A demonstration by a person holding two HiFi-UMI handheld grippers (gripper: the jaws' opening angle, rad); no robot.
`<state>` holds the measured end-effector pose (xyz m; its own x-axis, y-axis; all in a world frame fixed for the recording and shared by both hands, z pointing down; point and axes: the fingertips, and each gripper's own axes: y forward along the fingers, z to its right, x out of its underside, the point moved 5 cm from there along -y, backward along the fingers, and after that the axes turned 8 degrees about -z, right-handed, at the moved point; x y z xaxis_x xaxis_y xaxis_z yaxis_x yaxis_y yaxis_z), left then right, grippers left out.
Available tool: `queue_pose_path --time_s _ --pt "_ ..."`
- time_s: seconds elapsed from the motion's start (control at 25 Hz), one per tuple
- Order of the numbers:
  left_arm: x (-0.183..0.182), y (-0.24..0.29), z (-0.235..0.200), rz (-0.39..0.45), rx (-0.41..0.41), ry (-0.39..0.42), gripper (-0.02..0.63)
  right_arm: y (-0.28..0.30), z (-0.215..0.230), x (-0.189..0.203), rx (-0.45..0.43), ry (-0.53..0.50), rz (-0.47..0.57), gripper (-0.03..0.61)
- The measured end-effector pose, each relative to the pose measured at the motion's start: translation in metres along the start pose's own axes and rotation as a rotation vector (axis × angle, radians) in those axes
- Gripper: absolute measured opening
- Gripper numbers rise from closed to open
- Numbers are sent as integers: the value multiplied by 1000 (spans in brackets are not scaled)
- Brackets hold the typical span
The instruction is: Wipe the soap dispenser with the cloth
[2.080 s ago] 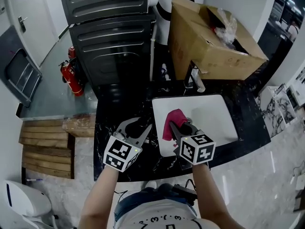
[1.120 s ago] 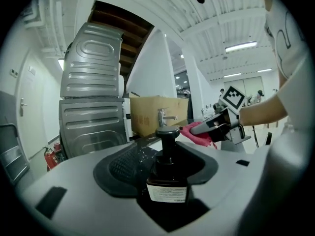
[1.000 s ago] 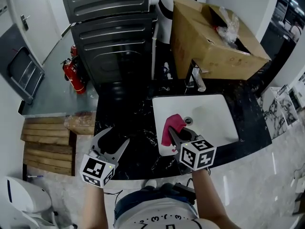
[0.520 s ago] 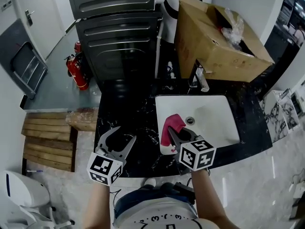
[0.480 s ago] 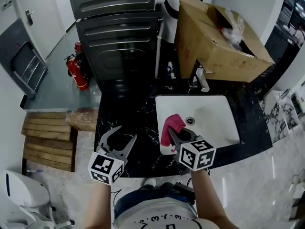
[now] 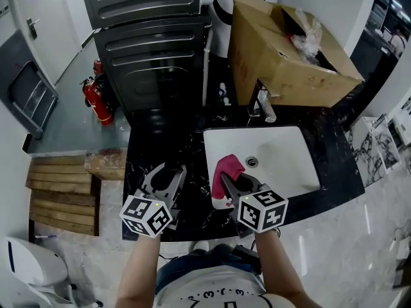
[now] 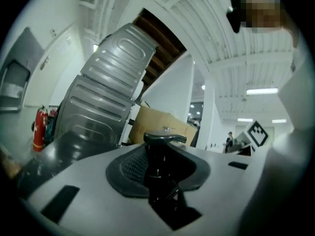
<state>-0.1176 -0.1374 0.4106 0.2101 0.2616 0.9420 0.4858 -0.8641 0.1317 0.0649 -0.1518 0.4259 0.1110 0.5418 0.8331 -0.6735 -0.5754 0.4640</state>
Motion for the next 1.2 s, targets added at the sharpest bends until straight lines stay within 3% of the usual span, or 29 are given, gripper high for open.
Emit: queue_pose_path --time_s 0.08,0.16,0.36,0.56,0.84,1.0,1.2 --pt "2 5 -5 60 28 -130 110 1 -4 -1 -14 -6 0 49" --pt "4 6 -7 90 31 -183 109 1 -9 -4 -49 -11 8 49" --pt "6 3 -5 64 33 -136 106 9 -38 -21 -172 -71 19 49" --pt "9 -3 -8 52 32 -138 106 25 -58 -19 -190 -174 -37 49" --pt "12 -11 -19 59 32 -205 106 34 -21 7 -150 -59 -138 48" --pt "10 -11 -19 53 41 -194 106 36 -12 13 -109 -61 -171 48" --pt "11 -12 -20 42 45 -199 106 35 -19 -10 -125 -54 -101 49"
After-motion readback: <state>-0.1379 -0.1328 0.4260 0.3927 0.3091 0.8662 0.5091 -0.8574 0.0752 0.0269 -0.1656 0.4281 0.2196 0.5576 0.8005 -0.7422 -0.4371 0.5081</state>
